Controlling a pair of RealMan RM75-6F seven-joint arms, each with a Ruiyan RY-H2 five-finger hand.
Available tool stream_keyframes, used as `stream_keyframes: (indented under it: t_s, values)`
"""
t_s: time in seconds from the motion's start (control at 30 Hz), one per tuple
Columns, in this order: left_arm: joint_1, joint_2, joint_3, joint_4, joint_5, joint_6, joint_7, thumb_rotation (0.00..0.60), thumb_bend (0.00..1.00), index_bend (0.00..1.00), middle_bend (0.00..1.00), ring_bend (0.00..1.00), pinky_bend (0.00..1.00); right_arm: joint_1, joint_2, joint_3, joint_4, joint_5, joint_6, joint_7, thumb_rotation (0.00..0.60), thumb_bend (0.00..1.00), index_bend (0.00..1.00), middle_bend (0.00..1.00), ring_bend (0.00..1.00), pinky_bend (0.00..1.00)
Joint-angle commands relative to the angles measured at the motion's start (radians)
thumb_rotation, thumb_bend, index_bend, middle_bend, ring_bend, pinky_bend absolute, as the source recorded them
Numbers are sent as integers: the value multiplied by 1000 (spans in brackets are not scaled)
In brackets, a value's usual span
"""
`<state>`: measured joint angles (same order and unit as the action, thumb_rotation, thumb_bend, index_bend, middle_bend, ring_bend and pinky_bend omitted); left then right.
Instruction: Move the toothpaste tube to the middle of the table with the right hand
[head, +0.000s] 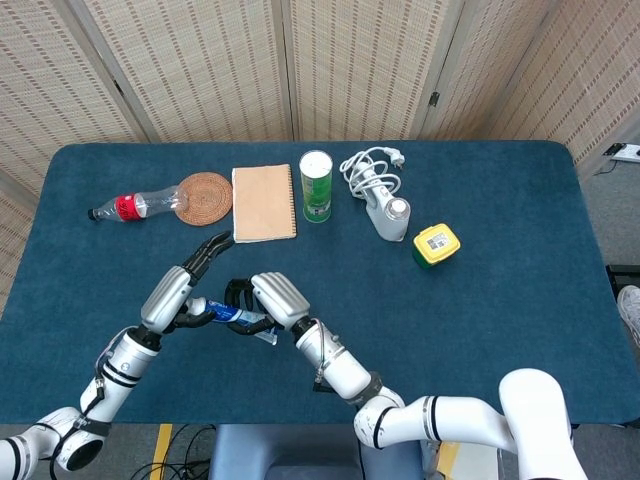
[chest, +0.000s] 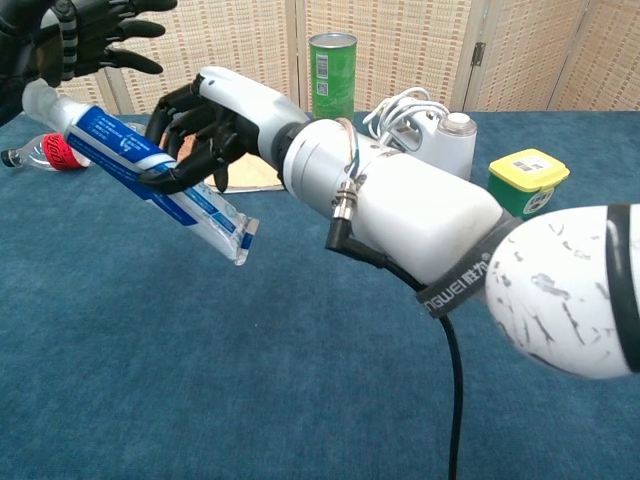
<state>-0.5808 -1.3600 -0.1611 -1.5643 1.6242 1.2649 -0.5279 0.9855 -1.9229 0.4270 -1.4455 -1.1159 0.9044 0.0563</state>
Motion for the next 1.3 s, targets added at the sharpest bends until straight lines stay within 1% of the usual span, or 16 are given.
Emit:
stream_keyframes:
  t_s: [0.03,0.17,0.63,1.07,1.3]
  values:
    - [-9,2,9,11,12,-5,15,46,23,0,0,0,180,3,0,2,1,8,-2,-3,600,699,718,711,603,644]
    - [-20,7,21,28,20,-17,37,44,21,0,0,0,179,8,-1,0,3,19,-7,-9,600,699,723,714,606,645]
    - [-52,51,57,22,14,-80,74,46,18,0,0,0,176,27,-8,4,12,57,-33,-13,600,701,736,719,609,644]
    - [-72,81,77,-12,-12,-132,81,46,17,0,0,0,175,41,-20,4,25,67,-28,-28,600,707,747,738,620,648]
    - [-75,84,77,-22,-30,-140,103,48,16,0,0,0,175,44,-25,3,31,69,-27,-25,600,708,748,738,621,648]
